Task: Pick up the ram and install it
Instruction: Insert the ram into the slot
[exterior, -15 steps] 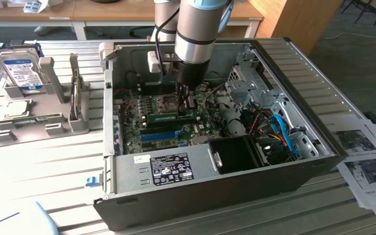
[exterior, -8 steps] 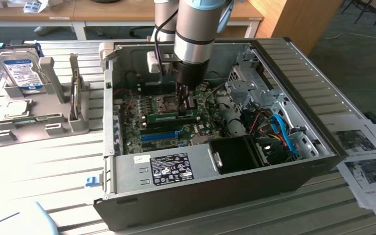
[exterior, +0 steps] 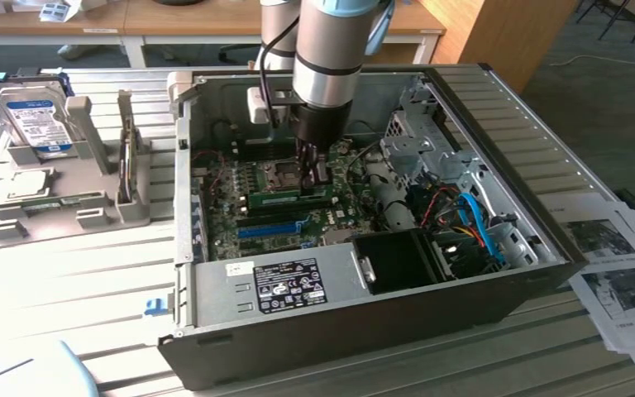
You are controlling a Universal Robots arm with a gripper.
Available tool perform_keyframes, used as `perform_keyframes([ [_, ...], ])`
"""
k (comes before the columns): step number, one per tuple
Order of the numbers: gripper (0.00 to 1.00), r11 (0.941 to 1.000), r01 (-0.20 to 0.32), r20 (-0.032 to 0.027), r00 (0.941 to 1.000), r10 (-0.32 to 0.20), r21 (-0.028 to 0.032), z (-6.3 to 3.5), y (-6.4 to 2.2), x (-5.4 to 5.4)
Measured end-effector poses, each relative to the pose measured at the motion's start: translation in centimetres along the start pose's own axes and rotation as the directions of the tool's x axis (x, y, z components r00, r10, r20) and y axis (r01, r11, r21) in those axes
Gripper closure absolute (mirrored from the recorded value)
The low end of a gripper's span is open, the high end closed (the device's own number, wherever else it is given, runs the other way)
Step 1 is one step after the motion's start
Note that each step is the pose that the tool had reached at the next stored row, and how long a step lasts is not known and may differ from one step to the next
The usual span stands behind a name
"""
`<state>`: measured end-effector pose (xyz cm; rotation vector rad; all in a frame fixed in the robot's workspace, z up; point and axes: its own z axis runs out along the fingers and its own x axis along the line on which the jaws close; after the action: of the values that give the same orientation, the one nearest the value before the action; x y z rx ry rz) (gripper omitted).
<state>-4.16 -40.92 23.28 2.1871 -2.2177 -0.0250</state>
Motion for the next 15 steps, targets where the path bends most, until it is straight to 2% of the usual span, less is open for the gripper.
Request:
perform_keyframes([
  [15,0.89,1.0000,-0.001,0.0002,1.0000,0.001,0.0003,0.12,0.03,0.00],
])
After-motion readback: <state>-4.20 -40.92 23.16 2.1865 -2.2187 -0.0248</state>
